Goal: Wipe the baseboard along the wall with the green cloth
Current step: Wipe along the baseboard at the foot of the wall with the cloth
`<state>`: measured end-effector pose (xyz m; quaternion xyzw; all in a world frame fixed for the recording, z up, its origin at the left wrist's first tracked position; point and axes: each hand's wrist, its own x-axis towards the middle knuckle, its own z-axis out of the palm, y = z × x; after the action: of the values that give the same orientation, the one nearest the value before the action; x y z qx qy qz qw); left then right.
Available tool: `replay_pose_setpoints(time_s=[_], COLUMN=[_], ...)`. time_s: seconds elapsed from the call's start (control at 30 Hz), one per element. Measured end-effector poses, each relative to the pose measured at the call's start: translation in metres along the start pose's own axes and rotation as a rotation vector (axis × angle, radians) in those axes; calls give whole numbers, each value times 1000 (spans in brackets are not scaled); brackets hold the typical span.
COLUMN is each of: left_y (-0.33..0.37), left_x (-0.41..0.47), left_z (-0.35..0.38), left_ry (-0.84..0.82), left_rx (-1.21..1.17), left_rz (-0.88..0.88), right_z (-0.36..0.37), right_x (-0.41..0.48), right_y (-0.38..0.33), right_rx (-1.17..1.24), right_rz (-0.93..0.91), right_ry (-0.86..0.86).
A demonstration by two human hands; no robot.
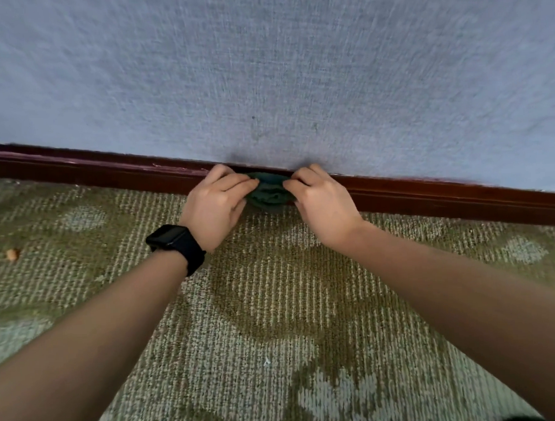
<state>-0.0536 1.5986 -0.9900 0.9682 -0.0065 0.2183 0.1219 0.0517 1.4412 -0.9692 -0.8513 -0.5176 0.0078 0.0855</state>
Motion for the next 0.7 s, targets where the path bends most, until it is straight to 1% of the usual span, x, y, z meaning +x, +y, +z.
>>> replay_pose_setpoints(time_s=[0.17,0.3,0.43,0.57,0.7], left_y=[-14,-11,-8,-7,-3], left_x=[-4,1,6,6,6], left_z=[-15,-26,-30,-29,-25], left_ry=[-61,-138,-190,-152,-134], left_rx=[-19,-32,-2,21,26], left_rz=[-79,-123,-135,-98,-129], right_z=[-2,-16,-23,-15,-5], right_x=[14,18,22,19,16], right_y=[-20,-24,-26,-16,-12], right_rx=[-32,-33,-32,-44,-7], right_rz=[-15,37,25,-5,-46], right_ry=[-49,-122,-188,-154,-102])
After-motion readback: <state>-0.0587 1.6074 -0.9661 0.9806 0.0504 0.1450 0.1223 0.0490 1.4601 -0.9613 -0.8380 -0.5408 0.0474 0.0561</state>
